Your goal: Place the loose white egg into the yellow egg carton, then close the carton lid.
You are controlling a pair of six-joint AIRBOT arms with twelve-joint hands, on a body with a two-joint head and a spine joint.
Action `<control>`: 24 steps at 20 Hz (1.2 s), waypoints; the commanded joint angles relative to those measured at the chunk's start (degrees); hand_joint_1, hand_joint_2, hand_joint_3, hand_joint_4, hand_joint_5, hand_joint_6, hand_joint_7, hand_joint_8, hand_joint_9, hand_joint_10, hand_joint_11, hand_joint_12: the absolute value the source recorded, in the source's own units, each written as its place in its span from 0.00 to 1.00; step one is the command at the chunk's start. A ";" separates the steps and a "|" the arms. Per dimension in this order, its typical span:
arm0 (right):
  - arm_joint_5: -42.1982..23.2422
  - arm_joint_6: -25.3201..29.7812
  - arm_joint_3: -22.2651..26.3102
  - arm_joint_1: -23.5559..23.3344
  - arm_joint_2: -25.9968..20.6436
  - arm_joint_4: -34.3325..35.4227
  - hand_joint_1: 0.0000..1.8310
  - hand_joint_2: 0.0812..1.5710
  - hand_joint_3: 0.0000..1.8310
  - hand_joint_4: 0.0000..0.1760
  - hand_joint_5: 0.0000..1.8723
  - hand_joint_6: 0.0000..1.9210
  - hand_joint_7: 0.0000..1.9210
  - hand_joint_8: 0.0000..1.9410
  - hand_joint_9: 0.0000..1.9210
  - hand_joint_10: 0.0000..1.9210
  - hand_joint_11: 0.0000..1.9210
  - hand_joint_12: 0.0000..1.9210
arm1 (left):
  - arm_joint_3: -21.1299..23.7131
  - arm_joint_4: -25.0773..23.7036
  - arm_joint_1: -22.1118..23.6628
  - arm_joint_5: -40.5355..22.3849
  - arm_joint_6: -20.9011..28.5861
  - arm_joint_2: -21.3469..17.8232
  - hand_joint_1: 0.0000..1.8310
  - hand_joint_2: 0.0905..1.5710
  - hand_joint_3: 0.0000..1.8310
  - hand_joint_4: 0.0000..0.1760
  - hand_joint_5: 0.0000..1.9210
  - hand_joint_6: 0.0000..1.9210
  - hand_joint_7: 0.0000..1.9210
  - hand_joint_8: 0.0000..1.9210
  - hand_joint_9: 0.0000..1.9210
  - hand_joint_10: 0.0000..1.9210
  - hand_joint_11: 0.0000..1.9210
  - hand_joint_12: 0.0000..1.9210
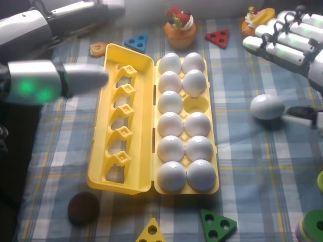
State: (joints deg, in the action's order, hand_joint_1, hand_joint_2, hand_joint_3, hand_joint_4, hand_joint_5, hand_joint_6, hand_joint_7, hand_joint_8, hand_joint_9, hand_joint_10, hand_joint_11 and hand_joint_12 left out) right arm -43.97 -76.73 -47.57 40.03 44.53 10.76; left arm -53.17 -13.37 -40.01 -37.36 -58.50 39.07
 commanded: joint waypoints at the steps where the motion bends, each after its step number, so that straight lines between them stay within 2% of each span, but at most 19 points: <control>1: -7.12 -0.05 -0.09 -0.28 -0.35 0.11 0.51 0.73 0.01 0.00 0.01 0.00 0.07 0.02 0.00 0.17 0.00 0.57 | -0.51 2.58 0.51 -7.55 -0.02 0.22 0.22 0.90 0.00 0.00 0.09 0.00 0.10 0.00 0.07 0.14 0.00 0.72; 2: -7.12 -0.05 -0.09 -0.07 -0.55 0.31 0.50 0.74 0.01 0.00 0.00 0.00 0.05 0.00 0.00 0.11 0.00 0.42 | -0.75 3.75 0.25 -8.37 -0.72 0.58 0.22 0.90 0.00 0.00 0.10 0.00 0.11 0.00 0.07 0.13 0.00 0.73; 3: -7.12 -0.05 -0.09 0.10 -0.67 0.47 0.50 0.74 0.00 0.00 0.00 0.00 0.05 0.00 0.00 0.10 0.00 0.34 | -0.88 4.43 0.10 -8.99 -1.22 0.87 0.23 0.90 0.00 0.00 0.10 0.00 0.11 0.00 0.08 0.12 0.00 0.74; 4: -7.10 -0.05 -0.09 0.26 -0.71 0.57 0.51 0.73 0.00 0.00 0.01 0.00 0.05 0.00 0.00 0.10 0.00 0.32 | -0.95 5.09 -0.04 -9.66 -1.65 1.08 0.21 0.90 0.00 0.00 0.09 0.00 0.11 0.00 0.08 0.11 0.00 0.73; 6: -6.43 -0.05 -0.55 0.39 -0.18 1.01 0.52 0.73 0.00 0.00 0.02 0.00 0.07 0.00 0.03 0.10 0.00 0.43 | -1.04 5.36 -0.07 -9.94 -1.69 1.29 0.25 0.88 0.00 0.00 0.10 0.00 0.12 0.00 0.09 0.09 0.00 0.70; 7: -6.01 -0.05 -0.95 0.39 0.35 1.32 0.51 0.73 0.00 0.00 0.02 0.00 0.07 0.00 0.02 0.10 0.00 0.38 | -1.03 5.36 -0.07 -9.97 -1.69 1.29 0.26 0.88 0.00 0.00 0.10 0.00 0.11 0.00 0.09 0.09 0.00 0.69; 8: -5.48 -0.05 -1.67 0.39 1.34 1.87 0.51 0.73 0.00 0.00 0.03 0.01 0.07 0.00 0.00 0.18 0.00 0.49 | -1.02 5.41 -0.17 -10.19 -1.69 1.29 0.26 0.87 0.00 0.00 0.10 0.00 0.12 0.00 0.10 0.08 0.00 0.68; 9: -5.19 -0.05 -2.03 0.39 1.85 2.21 0.51 0.73 0.00 0.00 0.03 0.01 0.07 0.00 0.00 0.19 0.00 0.58 | -1.04 5.49 -0.20 -10.36 -1.69 1.30 0.25 0.88 0.00 0.00 0.11 0.00 0.12 0.00 0.11 0.07 0.00 0.68; 10: -4.80 -0.05 -2.72 0.39 2.87 2.97 0.50 0.73 0.00 0.00 0.03 0.01 0.07 0.01 0.00 0.22 0.00 0.74 | -1.05 5.60 -0.21 -10.58 -1.69 1.31 0.23 0.88 0.00 0.00 0.09 0.00 0.11 0.00 0.10 0.06 0.00 0.64; 11: -4.53 -0.05 -3.08 0.39 3.35 3.39 0.50 0.72 0.00 0.00 0.04 0.01 0.07 0.00 0.00 0.20 0.00 0.84 | -1.07 5.66 -0.21 -10.62 -1.69 1.31 0.24 0.88 0.00 0.00 0.09 0.00 0.11 0.00 0.10 0.04 0.00 0.60; 12: -4.04 -0.04 -3.66 0.39 4.08 3.98 0.50 0.72 0.00 0.00 0.05 0.02 0.08 0.01 0.00 0.22 0.00 0.85 | -1.09 5.68 -0.22 -10.62 -1.69 1.31 0.25 0.88 0.00 0.00 0.09 0.00 0.11 0.00 0.10 0.04 0.00 0.58; 15: -2.42 -0.04 -5.24 0.39 5.87 5.34 0.51 0.73 0.00 0.00 0.07 0.02 0.10 0.01 0.00 0.30 0.00 0.81 | -1.11 5.93 -0.40 -10.79 -1.69 1.30 0.25 0.88 0.00 0.00 0.09 0.00 0.11 0.00 0.11 0.02 0.00 0.62; 18: -0.52 -0.04 -6.93 0.39 7.40 6.02 0.56 0.72 0.00 0.00 0.09 0.02 0.16 0.02 0.00 0.40 0.00 0.77 | -1.14 5.97 -0.44 -10.81 -1.69 1.31 0.22 0.89 0.00 0.00 0.10 0.00 0.12 0.00 0.13 0.02 0.00 0.70; 21: 1.42 -0.04 -8.57 0.38 8.76 6.34 0.54 0.71 0.00 0.00 0.12 0.03 0.20 0.03 0.04 0.45 0.00 0.85 | -1.18 5.96 -0.44 -10.79 -1.70 1.37 0.21 0.90 0.00 0.00 0.09 0.00 0.12 0.00 0.12 0.01 0.00 0.69; 22: 2.12 -0.04 -9.31 0.38 9.45 6.72 0.55 0.70 0.00 0.00 0.13 0.03 0.22 0.04 0.05 0.50 0.00 0.89 | -1.18 5.96 -0.44 -10.79 -1.70 1.38 0.21 0.90 0.00 0.00 0.10 0.00 0.12 0.00 0.13 0.01 0.00 0.68; 24: 3.01 -0.04 -10.15 0.37 10.33 7.03 0.55 0.71 0.00 0.00 0.15 0.03 0.22 0.04 0.04 0.48 0.00 0.85 | -1.16 5.96 -0.43 -10.95 -1.70 1.36 0.21 0.90 0.00 0.00 0.10 0.00 0.11 0.00 0.13 0.01 0.00 0.69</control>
State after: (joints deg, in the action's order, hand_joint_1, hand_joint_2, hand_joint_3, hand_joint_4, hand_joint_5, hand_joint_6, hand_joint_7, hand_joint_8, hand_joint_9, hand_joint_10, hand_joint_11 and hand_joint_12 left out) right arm -34.96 -76.69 -57.69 40.88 55.22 18.44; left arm -54.17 -8.80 -40.95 -41.19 -60.40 40.25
